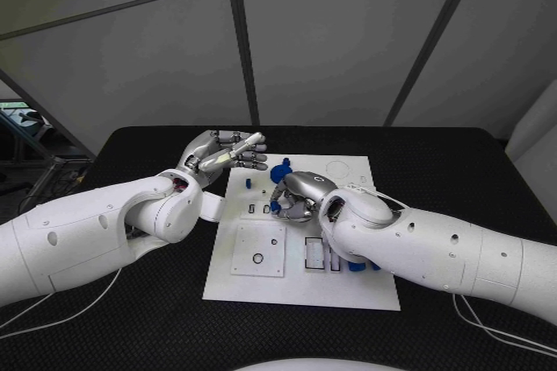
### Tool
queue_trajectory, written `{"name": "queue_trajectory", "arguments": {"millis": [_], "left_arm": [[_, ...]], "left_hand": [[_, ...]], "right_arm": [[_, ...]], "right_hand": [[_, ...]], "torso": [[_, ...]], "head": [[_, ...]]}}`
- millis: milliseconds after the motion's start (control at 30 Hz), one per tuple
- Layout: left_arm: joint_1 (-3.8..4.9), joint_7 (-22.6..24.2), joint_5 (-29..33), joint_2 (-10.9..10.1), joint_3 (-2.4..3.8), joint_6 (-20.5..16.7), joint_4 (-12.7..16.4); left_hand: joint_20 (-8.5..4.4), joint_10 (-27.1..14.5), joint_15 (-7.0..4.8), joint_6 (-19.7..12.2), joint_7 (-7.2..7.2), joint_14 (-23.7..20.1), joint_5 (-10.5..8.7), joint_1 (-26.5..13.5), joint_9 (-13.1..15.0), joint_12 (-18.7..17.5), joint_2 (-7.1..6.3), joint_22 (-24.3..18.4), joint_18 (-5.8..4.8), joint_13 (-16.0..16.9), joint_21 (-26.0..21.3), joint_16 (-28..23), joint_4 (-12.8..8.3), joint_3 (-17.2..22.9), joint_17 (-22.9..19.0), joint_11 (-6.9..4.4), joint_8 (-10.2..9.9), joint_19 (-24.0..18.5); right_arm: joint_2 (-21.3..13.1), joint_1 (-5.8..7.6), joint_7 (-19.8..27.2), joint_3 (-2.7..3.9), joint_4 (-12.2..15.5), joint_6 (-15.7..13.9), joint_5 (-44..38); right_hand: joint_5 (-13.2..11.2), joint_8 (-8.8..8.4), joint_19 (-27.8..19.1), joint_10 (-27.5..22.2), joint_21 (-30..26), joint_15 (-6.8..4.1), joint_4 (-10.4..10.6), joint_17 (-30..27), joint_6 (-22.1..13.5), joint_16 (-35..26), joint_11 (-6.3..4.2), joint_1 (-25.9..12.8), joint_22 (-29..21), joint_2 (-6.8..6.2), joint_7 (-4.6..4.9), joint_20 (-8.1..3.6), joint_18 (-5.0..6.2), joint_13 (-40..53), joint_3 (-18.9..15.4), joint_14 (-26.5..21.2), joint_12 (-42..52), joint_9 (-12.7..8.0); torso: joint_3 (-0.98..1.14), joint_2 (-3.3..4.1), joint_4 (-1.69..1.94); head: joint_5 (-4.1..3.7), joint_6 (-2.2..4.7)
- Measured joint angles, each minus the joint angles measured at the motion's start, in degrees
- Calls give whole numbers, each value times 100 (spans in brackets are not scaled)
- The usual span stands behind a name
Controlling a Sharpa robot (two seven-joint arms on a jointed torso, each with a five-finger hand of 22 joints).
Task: Assemble the parts on the task board
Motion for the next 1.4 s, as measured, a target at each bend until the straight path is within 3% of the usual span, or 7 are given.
{"name": "queue_trajectory", "arguments": {"millis": [233,500,733,867,967,1200,1400], "left_arm": [[0,-2,0,0,0,0,-10],[0,-5,0,5,0,0,-20],[0,-6,0,-9,0,0,-65],[0,-17,3,-28,0,0,-119],[0,-52,45,-75,-1,0,-153],[-24,-308,192,-187,-4,86,-200],[-134,-621,274,-183,-11,376,-185]], "left_hand": [[0,0,0,0,0,0,0,0,0,0,0,0,0,0,0,0,0,0,0,0,0,0],[0,0,0,0,0,0,0,0,0,0,0,1,0,0,0,0,0,0,-1,0,0,0],[0,0,0,0,0,0,0,0,0,0,0,1,0,0,0,0,0,0,0,0,-21,0],[0,66,-2,13,-13,2,0,0,0,0,0,-8,0,8,0,1,-26,-26,32,38,-22,0],[-60,292,-80,147,-23,257,0,-3,2,69,3,11,-1,66,66,102,-39,-57,142,-46,-22,196],[-383,1087,-418,556,-289,1073,0,-380,61,589,148,294,0,387,646,1017,223,-319,766,-364,108,917],[-578,1366,-578,656,-390,1078,0,-447,61,1149,219,661,0,869,1250,2067,347,-444,1604,-524,78,1111]], "right_arm": [[-50,-9,146,0,28,-183,67],[-73,-11,352,0,50,-346,195],[-114,-11,537,0,76,-483,364],[-268,-35,717,1,242,-624,482],[-529,-65,963,1,504,-764,608],[-1165,-78,1705,6,1191,-1056,964],[-1531,-81,2168,20,1586,-1237,1178]], "right_hand": [[-16,-33,-68,-760,-47,0,-53,0,54,0,-17,0,-137,-1,-1,-38,0,-967,177,0,-1030,8],[-17,-86,-74,-1070,-70,0,-79,0,55,-36,-24,-61,-184,-61,0,-32,0,-1676,330,0,-1756,31],[-17,-119,-73,-656,-70,0,-101,-1,107,-36,-30,-91,-124,-91,-10,-32,-1,-1150,353,0,-1235,34],[-29,-140,-73,-421,-70,0,-101,-1,161,-36,-40,-91,-88,-91,-26,-32,-1,-797,353,0,-883,51],[-33,-142,-73,-282,-70,0,-101,-1,177,-36,-39,-121,-49,-121,-26,-32,-1,-556,353,0,-653,61],[-34,-155,-5,-109,0,0,-116,-1,195,0,-29,-121,76,-121,-24,-53,0,-193,368,0,-305,61],[-48,-176,23,-76,25,0,-116,3,226,23,-57,-121,109,-121,-33,-40,0,-113,367,0,-247,65]], "torso": [[1,0,-5],[1,0,-5],[0,0,0],[1,0,5],[1,-5,7],[14,-30,-15],[33,-66,-26]], "head": [[-5,4],[-15,13],[-15,21],[1,49],[34,75],[120,163],[137,208]]}}
